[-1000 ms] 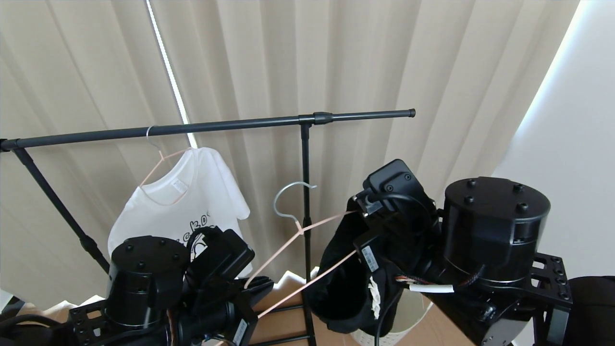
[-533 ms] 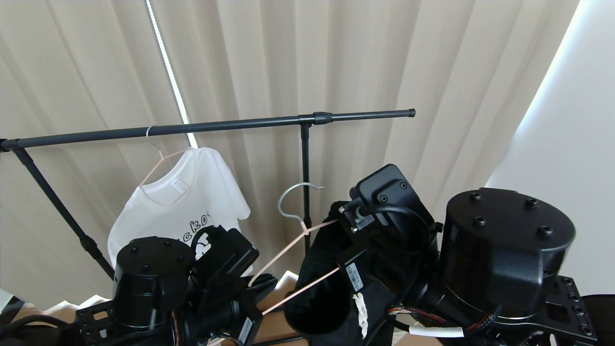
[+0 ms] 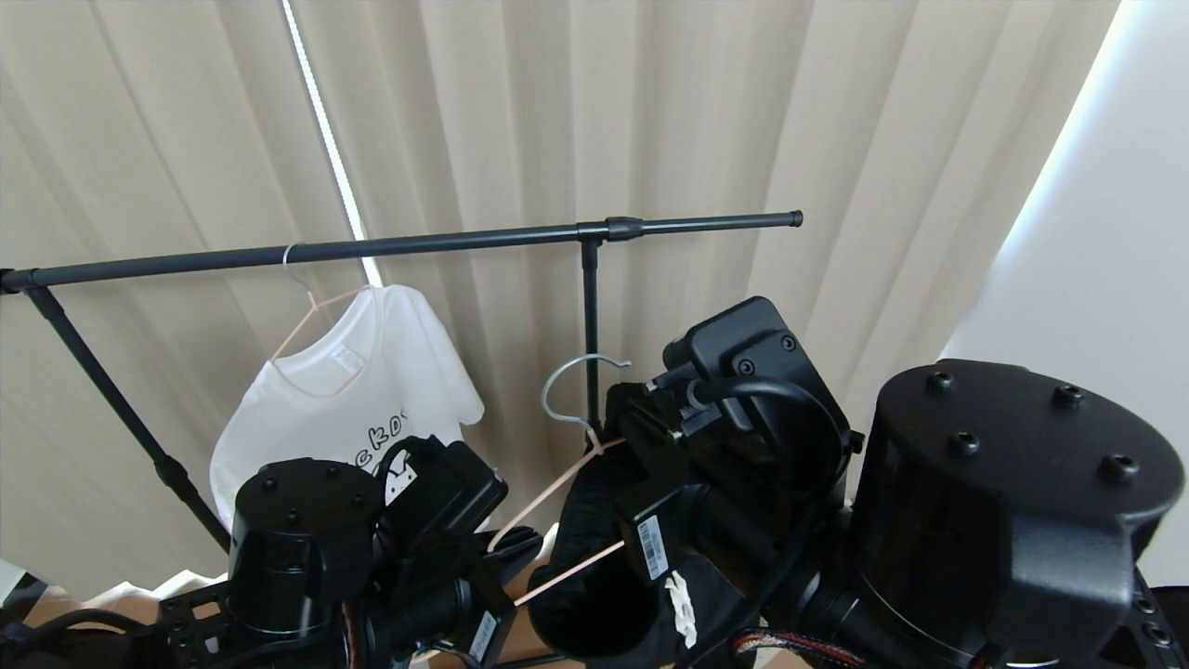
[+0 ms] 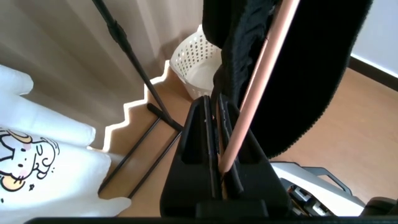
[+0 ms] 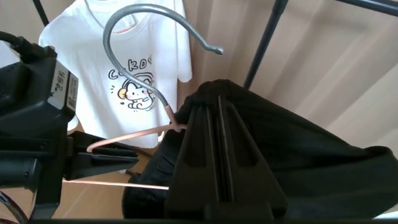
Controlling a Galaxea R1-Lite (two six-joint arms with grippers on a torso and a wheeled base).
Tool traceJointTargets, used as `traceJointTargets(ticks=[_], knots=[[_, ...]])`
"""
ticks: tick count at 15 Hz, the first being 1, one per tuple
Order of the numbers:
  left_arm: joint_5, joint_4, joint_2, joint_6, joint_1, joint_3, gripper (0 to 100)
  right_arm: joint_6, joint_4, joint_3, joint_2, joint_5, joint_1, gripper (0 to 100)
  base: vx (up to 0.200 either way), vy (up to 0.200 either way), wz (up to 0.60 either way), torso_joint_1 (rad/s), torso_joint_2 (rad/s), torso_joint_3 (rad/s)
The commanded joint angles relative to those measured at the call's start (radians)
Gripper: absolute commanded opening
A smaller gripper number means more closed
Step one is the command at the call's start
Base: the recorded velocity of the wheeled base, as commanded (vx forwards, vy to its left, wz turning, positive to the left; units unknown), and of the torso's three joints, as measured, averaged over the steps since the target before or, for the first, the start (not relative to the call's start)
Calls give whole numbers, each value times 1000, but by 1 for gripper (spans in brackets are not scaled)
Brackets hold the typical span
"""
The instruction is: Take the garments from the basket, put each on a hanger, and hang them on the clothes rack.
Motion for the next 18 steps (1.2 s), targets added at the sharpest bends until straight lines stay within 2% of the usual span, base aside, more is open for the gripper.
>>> traceJointTargets(ticks=[1, 3, 4, 12, 18], knots=[[0, -17, 5, 0, 0, 10, 0, 0, -3, -2, 1, 0, -2, 0, 0, 0, 0, 0, 0, 0], [0, -23, 3, 0, 1, 16, 0, 0, -3, 1, -13, 3, -30, 0, 0, 0, 0, 0, 0, 0], [0, -25, 3, 0, 1, 16, 0, -2, -3, 1, -21, 3, -37, 100, 0, 0, 0, 0, 0, 0], [-3, -78, -46, 7, 7, 38, 0, -8, -2, -40, -37, 2, -143, 100, 0, 0, 0, 0, 0, 0], [-4, -84, -46, 0, 17, 2, 0, -8, 0, -31, -31, 2, -123, 100, 0, 0, 0, 0, 0, 0]])
